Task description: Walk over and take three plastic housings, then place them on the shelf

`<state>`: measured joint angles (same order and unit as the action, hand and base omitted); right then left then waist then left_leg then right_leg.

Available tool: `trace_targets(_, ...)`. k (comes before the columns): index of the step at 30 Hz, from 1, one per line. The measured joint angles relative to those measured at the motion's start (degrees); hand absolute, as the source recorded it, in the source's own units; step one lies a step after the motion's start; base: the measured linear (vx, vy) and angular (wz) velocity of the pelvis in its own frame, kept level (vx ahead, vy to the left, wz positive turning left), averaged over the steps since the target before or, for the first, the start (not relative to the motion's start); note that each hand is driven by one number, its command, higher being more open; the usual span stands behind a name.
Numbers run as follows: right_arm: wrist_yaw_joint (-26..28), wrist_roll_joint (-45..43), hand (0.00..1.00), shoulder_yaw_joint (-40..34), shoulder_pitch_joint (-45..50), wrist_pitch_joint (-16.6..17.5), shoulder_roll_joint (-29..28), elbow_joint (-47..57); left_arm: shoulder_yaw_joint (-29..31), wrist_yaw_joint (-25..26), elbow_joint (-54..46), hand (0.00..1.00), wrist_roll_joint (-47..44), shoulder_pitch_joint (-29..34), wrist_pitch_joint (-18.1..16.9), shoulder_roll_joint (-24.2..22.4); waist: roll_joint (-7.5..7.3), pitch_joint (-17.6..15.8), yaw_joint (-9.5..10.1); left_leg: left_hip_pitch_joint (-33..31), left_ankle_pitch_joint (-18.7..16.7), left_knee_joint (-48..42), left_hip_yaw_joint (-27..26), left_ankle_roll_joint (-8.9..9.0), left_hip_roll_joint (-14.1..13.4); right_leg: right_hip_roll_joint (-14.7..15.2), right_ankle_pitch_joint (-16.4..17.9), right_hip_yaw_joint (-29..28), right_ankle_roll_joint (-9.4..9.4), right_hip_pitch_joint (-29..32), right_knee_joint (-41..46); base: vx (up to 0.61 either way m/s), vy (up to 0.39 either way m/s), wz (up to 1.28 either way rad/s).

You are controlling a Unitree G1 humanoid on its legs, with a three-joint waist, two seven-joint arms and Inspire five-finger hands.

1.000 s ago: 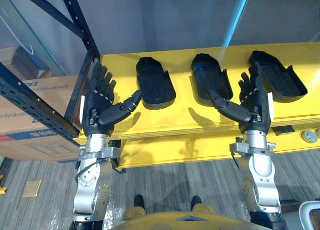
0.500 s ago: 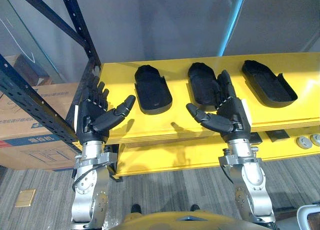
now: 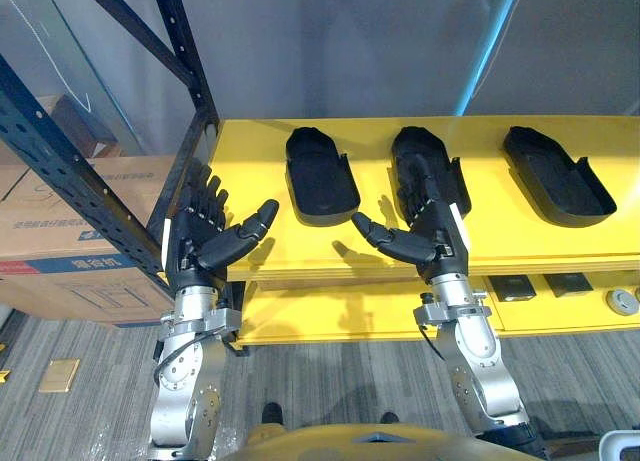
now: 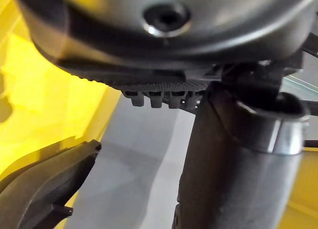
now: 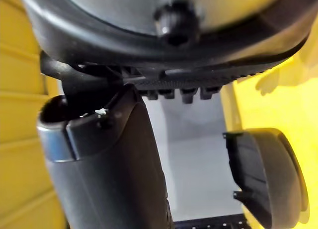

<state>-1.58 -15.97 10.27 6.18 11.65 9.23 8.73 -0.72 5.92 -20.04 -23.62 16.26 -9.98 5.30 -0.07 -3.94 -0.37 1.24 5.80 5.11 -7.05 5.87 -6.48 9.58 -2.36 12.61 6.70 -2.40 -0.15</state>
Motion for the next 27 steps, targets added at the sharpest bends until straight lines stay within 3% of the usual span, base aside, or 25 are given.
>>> trace_targets(13,4.08,-0.04,1.00,3.83,-3.23,-1.51,0.11,-4.35,-1.73,0.18,0.01,1.00,0.01,-0.01,0.02,0.26,0.10,-0.14,0.29,-0.71,0.68,0.00,1.38,-0.03,0.01,0.00,0.24,1.32,-0.33,0.05,0.47,-0.01,-0.005,0.05)
trace_targets(18,5.03,-0.03,1.00,4.09,-3.38,-3.59,0.44,-4.58,-1.75,0.57,0.00,1.00,0.01,-0.02,0.02,0.27,0.17,-1.24,0.32,-0.66,0.69,0.00,1.54,-0.04,-0.01,0.01,0.30,1.44,-0.39,0.05,0.80,-0.01,-0.001,0.00)
trace_targets(27,6.10,0.00,1.00,6.12,-4.33,-3.83,1.18,-7.83,-2.12,0.61,0.00,1.00,0.03,0.00,0.02,0.26,0.10,-2.03,0.36,-0.71,0.80,0.00,1.99,-0.05,-0.01,0.04,0.42,2.01,-0.53,-0.06,1.04,-0.01,-0.003,0.01)
